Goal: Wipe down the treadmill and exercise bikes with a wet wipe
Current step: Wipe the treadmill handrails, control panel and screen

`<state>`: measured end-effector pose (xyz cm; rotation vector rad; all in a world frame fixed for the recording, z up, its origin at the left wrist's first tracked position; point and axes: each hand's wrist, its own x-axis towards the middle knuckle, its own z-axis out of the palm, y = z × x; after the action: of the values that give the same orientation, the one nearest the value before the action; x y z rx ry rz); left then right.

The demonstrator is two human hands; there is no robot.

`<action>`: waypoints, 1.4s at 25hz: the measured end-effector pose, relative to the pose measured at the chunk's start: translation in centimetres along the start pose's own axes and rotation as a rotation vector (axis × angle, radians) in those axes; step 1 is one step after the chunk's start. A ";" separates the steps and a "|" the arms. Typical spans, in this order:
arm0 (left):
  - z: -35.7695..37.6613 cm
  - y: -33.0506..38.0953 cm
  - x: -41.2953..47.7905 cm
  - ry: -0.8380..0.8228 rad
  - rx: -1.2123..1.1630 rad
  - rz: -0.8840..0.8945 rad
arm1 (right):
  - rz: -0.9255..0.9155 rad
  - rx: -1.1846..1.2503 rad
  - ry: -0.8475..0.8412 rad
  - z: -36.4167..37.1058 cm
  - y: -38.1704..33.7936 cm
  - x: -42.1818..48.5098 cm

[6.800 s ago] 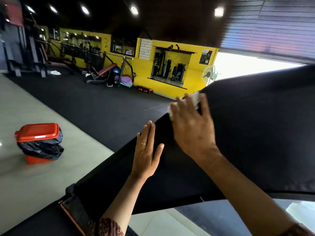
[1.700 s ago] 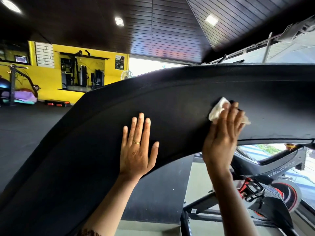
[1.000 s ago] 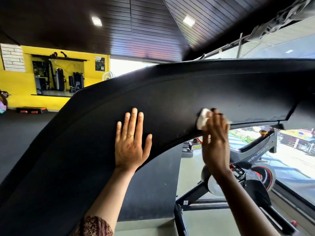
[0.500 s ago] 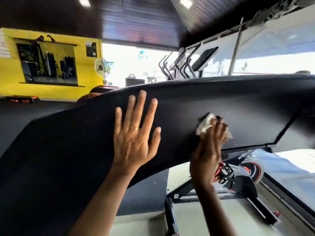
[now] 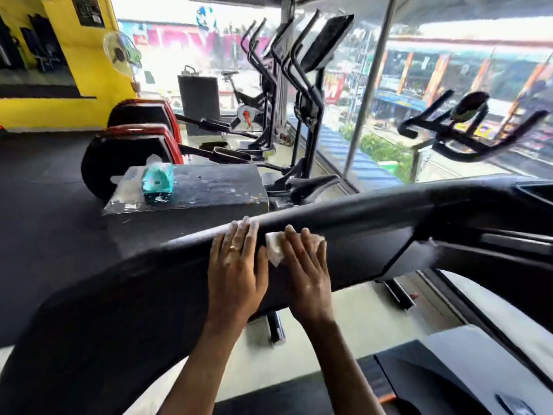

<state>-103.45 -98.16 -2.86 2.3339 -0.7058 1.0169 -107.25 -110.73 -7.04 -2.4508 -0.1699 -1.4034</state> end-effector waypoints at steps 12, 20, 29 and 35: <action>-2.0 4.9 4.0 -0.468 -0.083 -0.213 | 0.228 -0.267 -0.361 -6.9 3.9 7.5; 3.1 12.3 8.9 -0.651 -0.213 0.009 | 0.460 -0.334 -0.329 -9.9 10.8 8.8; 6.8 13.2 12.2 -0.742 -0.432 0.196 | 0.921 -0.205 -0.064 -11.1 11.2 9.0; 4.5 12.9 12.5 -0.877 -0.757 0.223 | 1.025 -0.190 0.148 -11.2 3.6 7.6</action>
<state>-101.87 -113.80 7.02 1.9289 -1.3905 -0.2844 -111.64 -118.11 4.00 -1.9856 1.1222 -1.0970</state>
